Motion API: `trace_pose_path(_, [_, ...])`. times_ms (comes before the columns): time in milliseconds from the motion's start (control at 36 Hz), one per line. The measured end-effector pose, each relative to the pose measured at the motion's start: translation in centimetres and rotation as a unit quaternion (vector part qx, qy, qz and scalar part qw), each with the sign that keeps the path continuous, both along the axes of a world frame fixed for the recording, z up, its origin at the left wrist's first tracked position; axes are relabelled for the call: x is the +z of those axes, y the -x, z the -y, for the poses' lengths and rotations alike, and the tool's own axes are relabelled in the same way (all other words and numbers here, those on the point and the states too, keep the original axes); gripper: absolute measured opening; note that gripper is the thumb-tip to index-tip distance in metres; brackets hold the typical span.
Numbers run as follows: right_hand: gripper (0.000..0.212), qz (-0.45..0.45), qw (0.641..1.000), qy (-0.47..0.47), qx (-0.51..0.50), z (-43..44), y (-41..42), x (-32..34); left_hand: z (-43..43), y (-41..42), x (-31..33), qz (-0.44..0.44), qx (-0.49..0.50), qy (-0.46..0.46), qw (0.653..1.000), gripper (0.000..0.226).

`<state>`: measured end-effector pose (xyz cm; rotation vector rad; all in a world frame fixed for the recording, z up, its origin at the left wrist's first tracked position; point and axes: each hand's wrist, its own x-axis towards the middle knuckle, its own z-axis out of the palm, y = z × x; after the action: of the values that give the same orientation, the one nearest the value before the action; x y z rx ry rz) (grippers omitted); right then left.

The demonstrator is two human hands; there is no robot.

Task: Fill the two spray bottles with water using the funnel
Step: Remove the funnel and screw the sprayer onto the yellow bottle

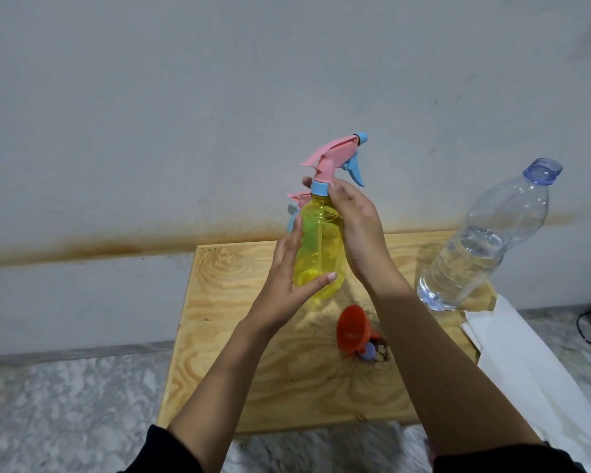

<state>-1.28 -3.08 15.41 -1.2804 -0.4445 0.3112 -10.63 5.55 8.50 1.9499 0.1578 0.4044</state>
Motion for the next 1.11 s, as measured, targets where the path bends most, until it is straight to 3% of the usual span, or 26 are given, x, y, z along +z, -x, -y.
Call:
trace_pose_path(56, [0.015, 0.011, 1.0, -0.01, -0.022, -0.07, 0.2, -0.14, 0.11, -0.13, -0.03, 0.005, 0.004, 0.003, 1.0, 0.091])
trace_pose_path(139, [0.025, 0.021, 0.998, -0.024, -0.056, -0.02, 0.75, -0.23, 0.41, -0.28, 0.12, 0.011, 0.004, 0.006, 1.0, 0.092])
trace_pose_path(306, [0.015, 0.031, 0.999, 0.001, -0.018, 0.0, 0.81, -0.5, 0.1, -0.28, 0.04, 0.016, 0.019, 0.01, 1.0, 0.092])
trace_pose_path(528, [0.046, 0.026, 0.999, 0.025, -0.028, -0.25, 0.92, -0.64, 0.08, -0.29, -0.16, 0.018, 0.016, 0.003, 1.0, 0.094])
trace_pose_path(639, [0.032, 0.007, 0.999, 0.009, -0.04, -0.1, 0.84, -0.46, 0.01, -0.3, -0.11, 0.023, 0.012, 0.003, 1.0, 0.092])
trace_pose_path(778, [0.04, 0.009, 1.0, 0.023, -0.017, -0.1, 0.76, -0.2, -0.07, -0.3, -0.07, 0.027, 0.018, -0.004, 0.999, 0.093])
trace_pose_path(861, [0.028, -0.003, 0.999, 0.006, -0.031, -0.18, 0.72, -0.39, -0.08, -0.3, -0.08, 0.025, 0.019, 0.001, 1.0, 0.094])
trace_pose_path(1000, [0.044, 0.006, 1.0, 0.018, -0.004, -0.24, 0.83, -0.27, -0.09, -0.26, -0.09, 0.028, 0.022, -0.007, 0.999, 0.095])
trace_pose_path(1111, [0.036, 0.018, 0.999, 0.03, -0.022, -0.31, 0.91, -0.38, -0.08, -0.2, -0.24, 0.031, 0.02, -0.004, 0.999, 0.095])
